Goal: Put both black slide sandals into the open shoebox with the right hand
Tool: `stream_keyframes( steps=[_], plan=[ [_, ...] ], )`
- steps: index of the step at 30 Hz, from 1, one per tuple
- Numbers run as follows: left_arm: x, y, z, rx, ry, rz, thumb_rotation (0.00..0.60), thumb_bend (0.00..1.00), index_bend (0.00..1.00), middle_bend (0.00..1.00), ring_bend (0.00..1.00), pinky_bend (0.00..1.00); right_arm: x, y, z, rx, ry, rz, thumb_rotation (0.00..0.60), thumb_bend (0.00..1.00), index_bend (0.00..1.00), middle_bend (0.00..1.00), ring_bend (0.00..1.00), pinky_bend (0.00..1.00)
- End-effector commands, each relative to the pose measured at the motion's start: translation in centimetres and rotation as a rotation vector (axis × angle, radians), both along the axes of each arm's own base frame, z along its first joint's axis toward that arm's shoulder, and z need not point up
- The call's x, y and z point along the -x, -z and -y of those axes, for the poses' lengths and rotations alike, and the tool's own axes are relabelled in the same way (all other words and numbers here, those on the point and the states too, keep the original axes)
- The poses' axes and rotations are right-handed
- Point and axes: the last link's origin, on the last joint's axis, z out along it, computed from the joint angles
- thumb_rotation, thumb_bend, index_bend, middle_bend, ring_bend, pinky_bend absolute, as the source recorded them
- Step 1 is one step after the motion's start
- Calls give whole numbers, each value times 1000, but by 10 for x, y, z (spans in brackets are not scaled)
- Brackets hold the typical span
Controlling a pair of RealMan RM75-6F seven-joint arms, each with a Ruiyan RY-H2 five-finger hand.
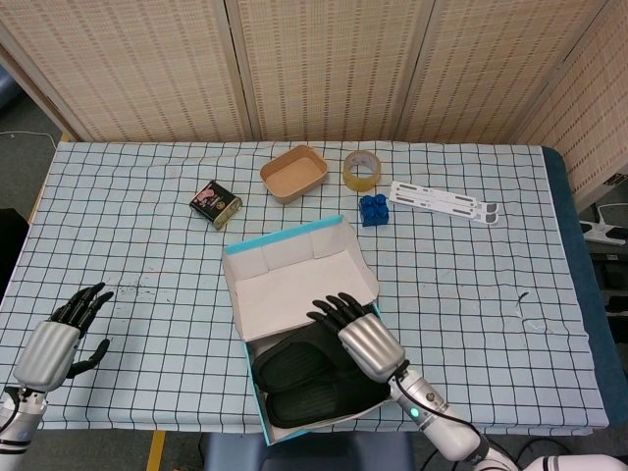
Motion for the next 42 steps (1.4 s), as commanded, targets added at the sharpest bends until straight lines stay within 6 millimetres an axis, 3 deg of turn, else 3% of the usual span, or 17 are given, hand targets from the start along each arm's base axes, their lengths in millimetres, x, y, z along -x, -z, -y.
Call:
stream_keyframes(
  steps=[1, 5, 7, 10, 16, 31, 42],
  plan=[
    [0, 0, 0, 0, -1, 1, 600, 397, 100, 38, 78, 313, -9, 12, -1, -21, -31, 49, 600, 220, 252, 100, 13, 88],
    [0, -1, -1, -2, -3, 5, 600, 397, 100, 46, 80, 313, -16, 29, -1, 4, -65, 95, 600, 436, 493, 358, 222, 304],
    [0, -1, -1, -2, -2, 6, 600, 398, 100, 47, 82, 313, -16, 38, -2, 9, -73, 102, 600, 488, 619, 464, 339, 410],
    [0, -1, 0, -2, 0, 7, 600, 397, 102, 47, 82, 313, -13, 52, -5, 0, -81, 96, 600, 552, 689, 548, 429, 507],
    [0, -2, 1, -1, 3, 10, 600, 396, 105, 50, 82, 313, 1, 69, -9, -41, -84, 41, 600, 675, 703, 564, 446, 525],
    [-1, -1, 0, 1, 4, 8, 600, 397, 106, 53, 82, 314, 16, 65, -1, 66, -96, 10, 600, 678, 704, 567, 447, 526],
    [-1, 0, 0, 3, 3, 3, 600, 397, 106, 53, 81, 313, 26, 50, 21, 344, -153, -59, 600, 677, 703, 566, 447, 526]
  ],
)
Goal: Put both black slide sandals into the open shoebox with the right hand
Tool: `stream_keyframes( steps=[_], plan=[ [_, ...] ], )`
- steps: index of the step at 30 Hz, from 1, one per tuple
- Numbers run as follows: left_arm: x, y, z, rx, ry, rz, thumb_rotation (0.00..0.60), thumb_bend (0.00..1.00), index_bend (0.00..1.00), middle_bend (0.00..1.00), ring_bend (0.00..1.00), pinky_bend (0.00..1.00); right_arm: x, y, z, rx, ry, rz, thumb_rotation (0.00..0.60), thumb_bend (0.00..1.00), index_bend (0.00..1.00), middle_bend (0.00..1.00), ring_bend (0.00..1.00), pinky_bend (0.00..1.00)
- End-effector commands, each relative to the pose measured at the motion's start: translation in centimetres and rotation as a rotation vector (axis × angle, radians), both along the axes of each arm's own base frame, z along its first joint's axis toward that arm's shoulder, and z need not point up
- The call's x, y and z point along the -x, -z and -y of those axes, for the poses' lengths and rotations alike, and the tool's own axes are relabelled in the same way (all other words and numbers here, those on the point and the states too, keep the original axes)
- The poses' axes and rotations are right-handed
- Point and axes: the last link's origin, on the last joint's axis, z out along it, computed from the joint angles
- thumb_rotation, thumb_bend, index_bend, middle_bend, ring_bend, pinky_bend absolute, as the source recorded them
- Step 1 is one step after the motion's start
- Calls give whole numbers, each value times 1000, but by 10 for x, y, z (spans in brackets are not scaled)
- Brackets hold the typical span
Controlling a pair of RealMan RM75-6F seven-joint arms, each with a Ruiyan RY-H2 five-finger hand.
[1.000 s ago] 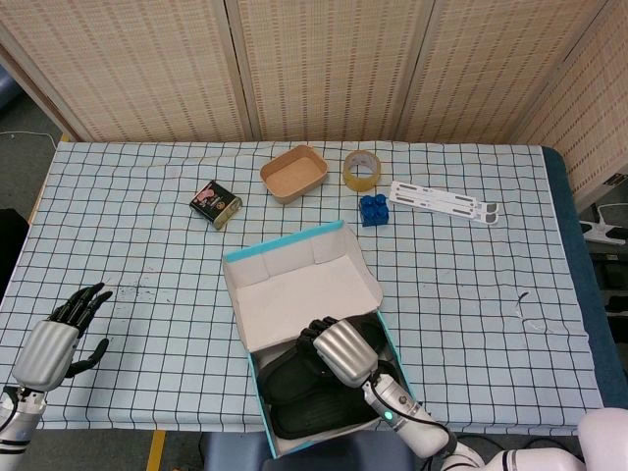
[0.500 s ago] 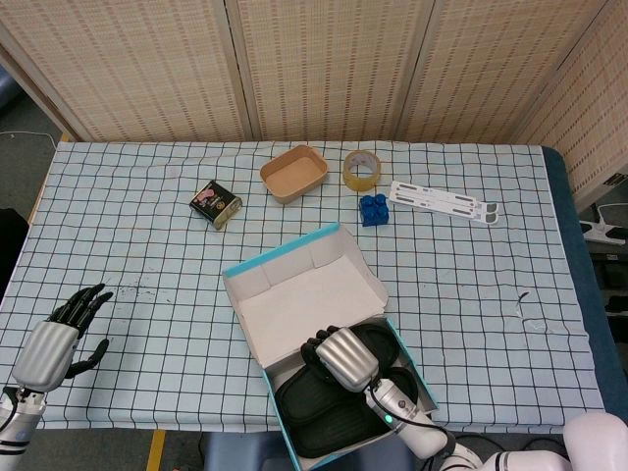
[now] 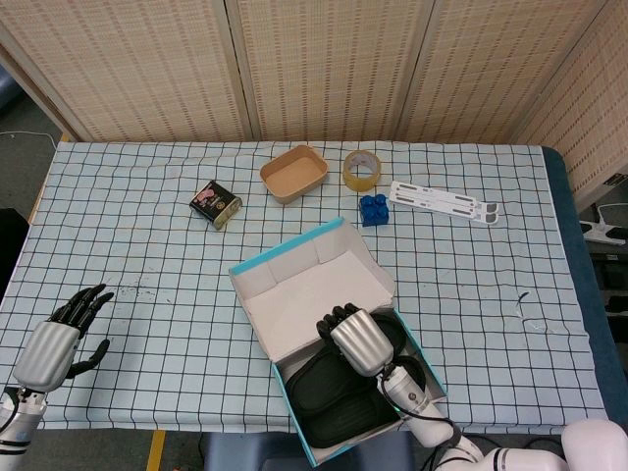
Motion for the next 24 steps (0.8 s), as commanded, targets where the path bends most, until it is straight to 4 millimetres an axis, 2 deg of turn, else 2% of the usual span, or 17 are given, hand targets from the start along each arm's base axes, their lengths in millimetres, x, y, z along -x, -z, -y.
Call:
stream_keyframes(
  steps=[1, 4, 7, 10, 15, 19, 24],
  plan=[
    [0, 0, 0, 1, 0, -1, 600, 398, 106, 53, 82, 313, 2, -2, 5, 48, 2, -10, 600, 677, 701, 566, 447, 526],
    [0, 1, 0, 2, 0, -3, 600, 398, 106, 53, 82, 314, 3, -4, 9, 62, 9, -7, 600, 677, 675, 565, 436, 524],
    [0, 0, 0, -1, -2, 1, 600, 397, 106, 53, 81, 313, 2, -30, 10, 68, 25, 85, 600, 666, 613, 556, 403, 504],
    [0, -2, 1, -5, 0, 5, 600, 396, 106, 53, 82, 313, 10, -59, 4, 136, 30, 84, 600, 569, 533, 499, 344, 441],
    [1, -2, 0, -5, -2, 2, 600, 397, 106, 53, 82, 314, 52, -113, -17, 293, 150, -87, 600, 313, 372, 337, 165, 245],
    [1, -1, 1, -9, -6, -2, 600, 396, 106, 53, 82, 314, 95, -143, -35, 366, 294, -201, 600, 255, 319, 280, 113, 152],
    [0, 0, 2, -11, -6, -13, 600, 396, 106, 53, 82, 314, 125, -152, -47, 360, 353, -204, 600, 253, 318, 278, 105, 127]
  ],
)
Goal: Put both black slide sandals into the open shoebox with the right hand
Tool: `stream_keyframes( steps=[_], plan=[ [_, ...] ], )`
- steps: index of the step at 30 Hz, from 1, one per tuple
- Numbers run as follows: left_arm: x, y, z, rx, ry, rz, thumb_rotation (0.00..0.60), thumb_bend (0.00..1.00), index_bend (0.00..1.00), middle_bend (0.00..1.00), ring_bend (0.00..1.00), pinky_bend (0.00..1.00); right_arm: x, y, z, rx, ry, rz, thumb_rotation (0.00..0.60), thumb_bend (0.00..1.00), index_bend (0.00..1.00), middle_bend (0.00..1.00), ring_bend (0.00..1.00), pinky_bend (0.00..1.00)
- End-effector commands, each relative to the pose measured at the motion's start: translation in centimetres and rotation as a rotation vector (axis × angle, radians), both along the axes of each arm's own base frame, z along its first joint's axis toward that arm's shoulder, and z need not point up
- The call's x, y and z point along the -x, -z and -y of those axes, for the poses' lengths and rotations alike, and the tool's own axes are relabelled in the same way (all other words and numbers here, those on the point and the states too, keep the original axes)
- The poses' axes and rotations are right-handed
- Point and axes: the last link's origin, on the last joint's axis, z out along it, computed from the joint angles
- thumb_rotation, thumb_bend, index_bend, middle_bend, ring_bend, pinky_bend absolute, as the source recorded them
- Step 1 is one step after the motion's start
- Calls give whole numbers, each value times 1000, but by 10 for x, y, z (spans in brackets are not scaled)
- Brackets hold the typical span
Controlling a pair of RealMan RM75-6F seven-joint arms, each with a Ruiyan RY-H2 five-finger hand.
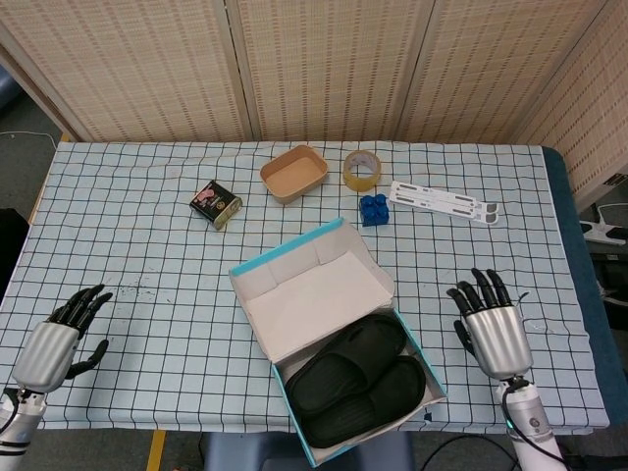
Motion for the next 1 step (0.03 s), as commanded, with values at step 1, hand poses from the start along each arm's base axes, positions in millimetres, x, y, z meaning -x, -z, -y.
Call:
stream_keyframes(
  steps=[1],
  plan=[
    [-1, 1, 0, -1, -1, -3, 600, 396, 106, 53, 82, 314, 21, -5, -9, -15, 39, 18, 600, 252, 318, 278, 105, 127]
  ],
)
